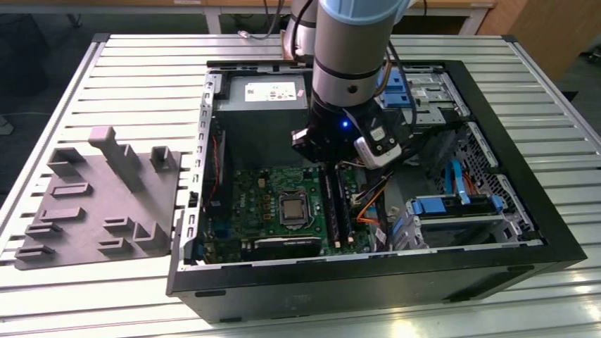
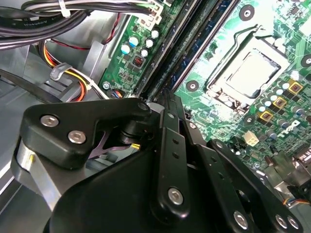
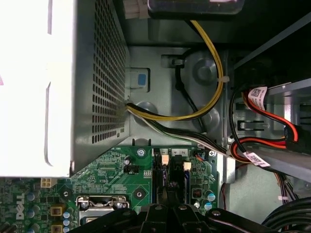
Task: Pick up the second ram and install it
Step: 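Press down the second ram until it locks into place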
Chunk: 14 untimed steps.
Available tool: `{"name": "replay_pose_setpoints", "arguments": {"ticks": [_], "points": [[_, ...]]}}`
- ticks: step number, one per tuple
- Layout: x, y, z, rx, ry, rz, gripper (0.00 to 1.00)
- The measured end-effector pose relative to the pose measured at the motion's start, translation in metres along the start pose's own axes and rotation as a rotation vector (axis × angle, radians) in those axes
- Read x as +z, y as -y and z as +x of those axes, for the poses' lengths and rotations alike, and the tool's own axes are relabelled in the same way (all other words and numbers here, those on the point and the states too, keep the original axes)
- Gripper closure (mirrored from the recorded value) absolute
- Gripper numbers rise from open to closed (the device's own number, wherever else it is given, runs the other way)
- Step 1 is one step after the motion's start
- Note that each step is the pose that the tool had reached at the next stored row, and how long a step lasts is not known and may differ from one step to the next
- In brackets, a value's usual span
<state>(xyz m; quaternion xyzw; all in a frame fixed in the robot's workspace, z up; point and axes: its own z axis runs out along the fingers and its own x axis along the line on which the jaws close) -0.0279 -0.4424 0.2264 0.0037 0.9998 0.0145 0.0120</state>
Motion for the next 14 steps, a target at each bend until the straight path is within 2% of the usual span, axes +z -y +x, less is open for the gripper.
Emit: {"name": "replay_pose_setpoints", "arguments": {"ticks": [14], "points": [[0.0045, 0.0002, 0.0001, 0.000, -0.0001, 0.0003, 0.89]]}}
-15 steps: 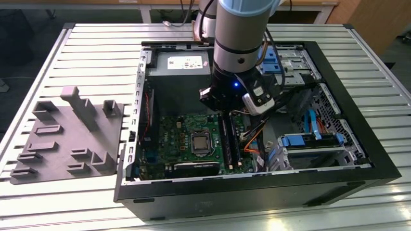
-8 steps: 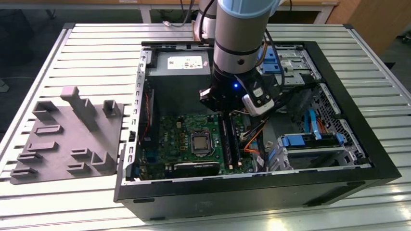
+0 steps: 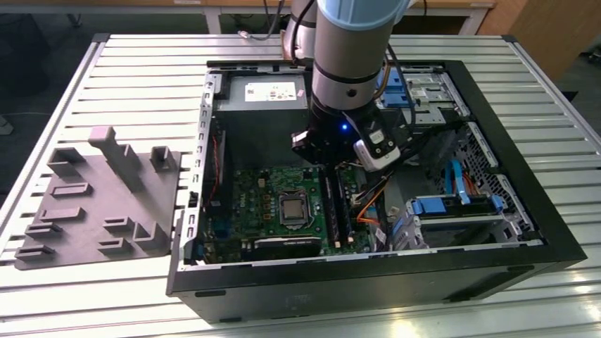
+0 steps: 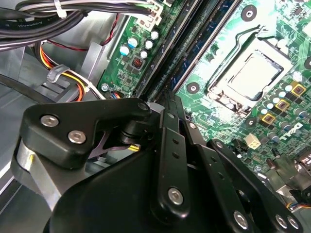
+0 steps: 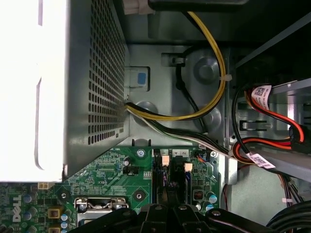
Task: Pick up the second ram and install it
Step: 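Press down the second ram until it locks into place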
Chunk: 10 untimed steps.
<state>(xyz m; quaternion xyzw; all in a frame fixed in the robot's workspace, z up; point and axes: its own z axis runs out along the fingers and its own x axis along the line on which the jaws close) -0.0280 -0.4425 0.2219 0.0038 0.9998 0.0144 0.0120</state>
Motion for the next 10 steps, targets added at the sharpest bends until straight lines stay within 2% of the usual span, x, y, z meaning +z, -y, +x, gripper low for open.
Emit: {"name": "replay_pose_setpoints", "arguments": {"ticks": [10], "points": [[0.0012, 0.0000, 0.0000, 0.000, 0.0000, 0.0000, 0.89]]}}
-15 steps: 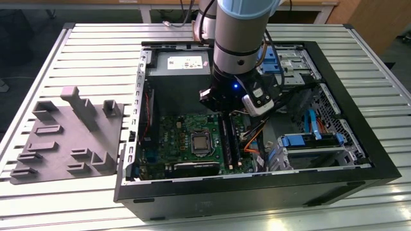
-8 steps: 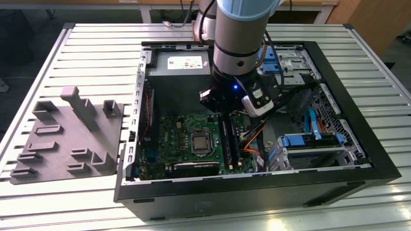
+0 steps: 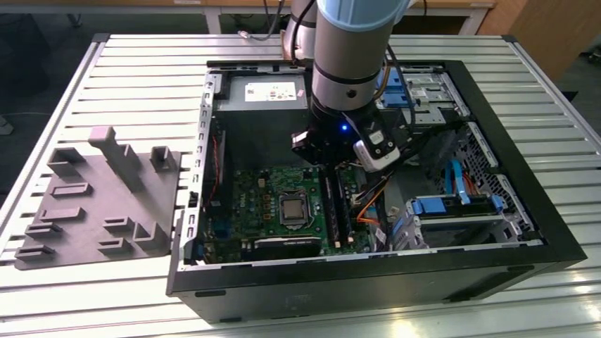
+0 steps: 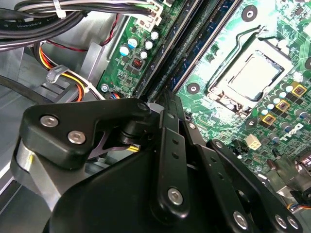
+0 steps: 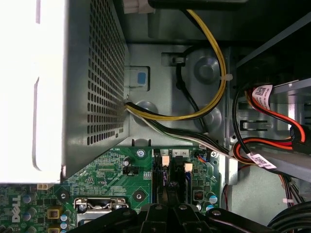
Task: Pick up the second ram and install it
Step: 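Press down the second ram until it locks into place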
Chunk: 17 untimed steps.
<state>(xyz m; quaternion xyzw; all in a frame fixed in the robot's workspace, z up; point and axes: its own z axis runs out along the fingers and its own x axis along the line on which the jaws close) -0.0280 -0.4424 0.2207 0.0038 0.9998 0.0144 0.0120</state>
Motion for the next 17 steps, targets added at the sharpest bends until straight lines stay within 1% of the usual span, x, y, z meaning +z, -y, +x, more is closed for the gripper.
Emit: {"name": "replay_pose_setpoints", "arguments": {"ticks": [13, 17], "points": [[0.0009, 0.0000, 0.0000, 0.000, 0.0000, -0.0001, 0.89], [0.0020, 0.0001, 0.0001, 0.000, -0.0001, 0.0000, 0.89]]}}
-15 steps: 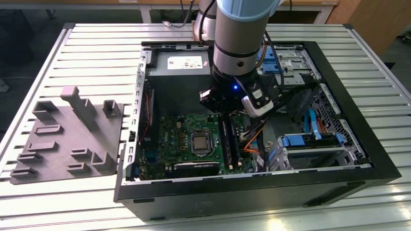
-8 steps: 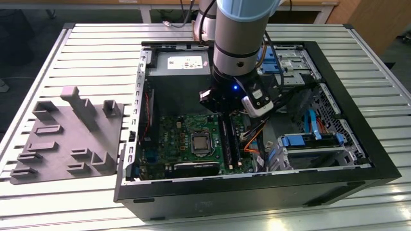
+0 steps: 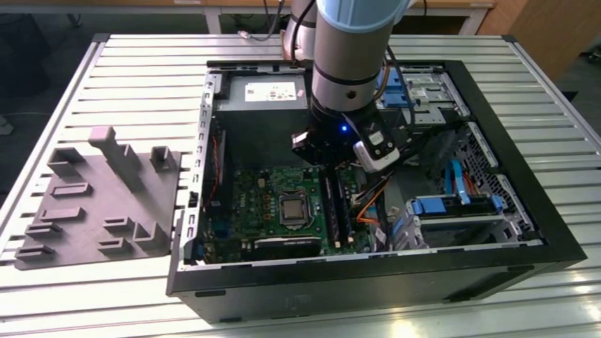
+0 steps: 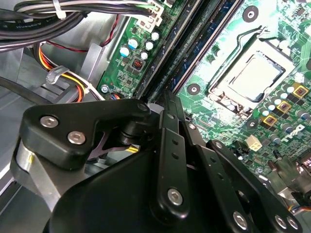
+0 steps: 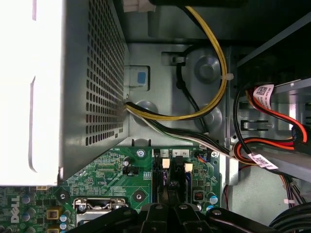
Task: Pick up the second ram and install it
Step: 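Press down the second ram until it locks into place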
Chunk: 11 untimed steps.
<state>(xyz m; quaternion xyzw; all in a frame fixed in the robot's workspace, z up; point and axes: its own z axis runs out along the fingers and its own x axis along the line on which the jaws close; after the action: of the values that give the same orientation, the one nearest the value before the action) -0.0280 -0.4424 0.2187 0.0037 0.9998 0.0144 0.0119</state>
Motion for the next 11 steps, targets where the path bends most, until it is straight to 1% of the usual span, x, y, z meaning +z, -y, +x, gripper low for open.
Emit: {"name": "replay_pose_setpoints", "arguments": {"ticks": [11], "points": [[0.0008, 0.0000, 0.0000, 0.000, 0.0001, 0.0001, 0.89]]}}
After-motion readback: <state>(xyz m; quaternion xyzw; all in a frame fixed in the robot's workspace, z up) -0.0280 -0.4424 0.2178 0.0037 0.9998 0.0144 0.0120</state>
